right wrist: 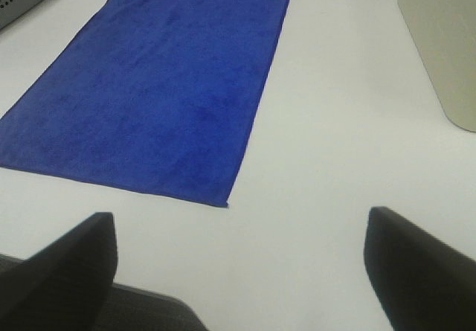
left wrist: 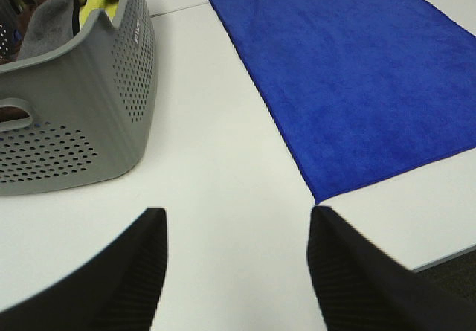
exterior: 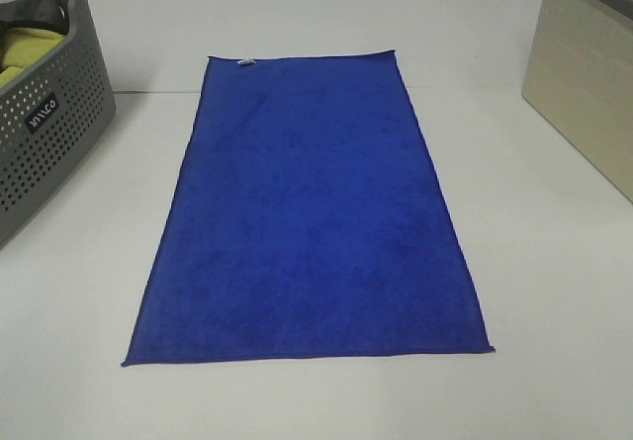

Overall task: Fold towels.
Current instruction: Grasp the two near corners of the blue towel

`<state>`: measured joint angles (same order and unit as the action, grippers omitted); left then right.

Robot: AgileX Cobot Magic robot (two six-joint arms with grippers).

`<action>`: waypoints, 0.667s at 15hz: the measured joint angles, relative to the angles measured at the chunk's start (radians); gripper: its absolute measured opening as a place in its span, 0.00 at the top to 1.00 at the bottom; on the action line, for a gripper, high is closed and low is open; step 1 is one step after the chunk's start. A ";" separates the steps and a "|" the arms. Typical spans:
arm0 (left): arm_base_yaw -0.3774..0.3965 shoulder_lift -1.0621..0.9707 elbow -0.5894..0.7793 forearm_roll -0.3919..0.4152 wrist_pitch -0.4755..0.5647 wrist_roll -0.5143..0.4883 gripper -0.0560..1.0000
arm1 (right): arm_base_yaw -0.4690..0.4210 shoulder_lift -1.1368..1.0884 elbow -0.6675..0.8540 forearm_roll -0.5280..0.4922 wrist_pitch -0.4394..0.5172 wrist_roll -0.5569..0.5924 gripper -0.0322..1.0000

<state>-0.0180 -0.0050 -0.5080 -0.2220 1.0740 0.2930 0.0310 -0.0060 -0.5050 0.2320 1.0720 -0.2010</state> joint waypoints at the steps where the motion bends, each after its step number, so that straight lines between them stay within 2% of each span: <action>1: 0.000 0.000 0.000 0.000 0.000 0.000 0.43 | 0.000 0.000 0.000 0.000 0.000 0.000 0.15; 10: 0.000 0.000 0.000 0.000 0.000 0.000 0.43 | 0.000 0.000 0.000 0.000 0.000 0.000 0.15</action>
<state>-0.0180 -0.0050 -0.5080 -0.2220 1.0740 0.2930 0.0310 -0.0060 -0.5050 0.2320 1.0720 -0.2010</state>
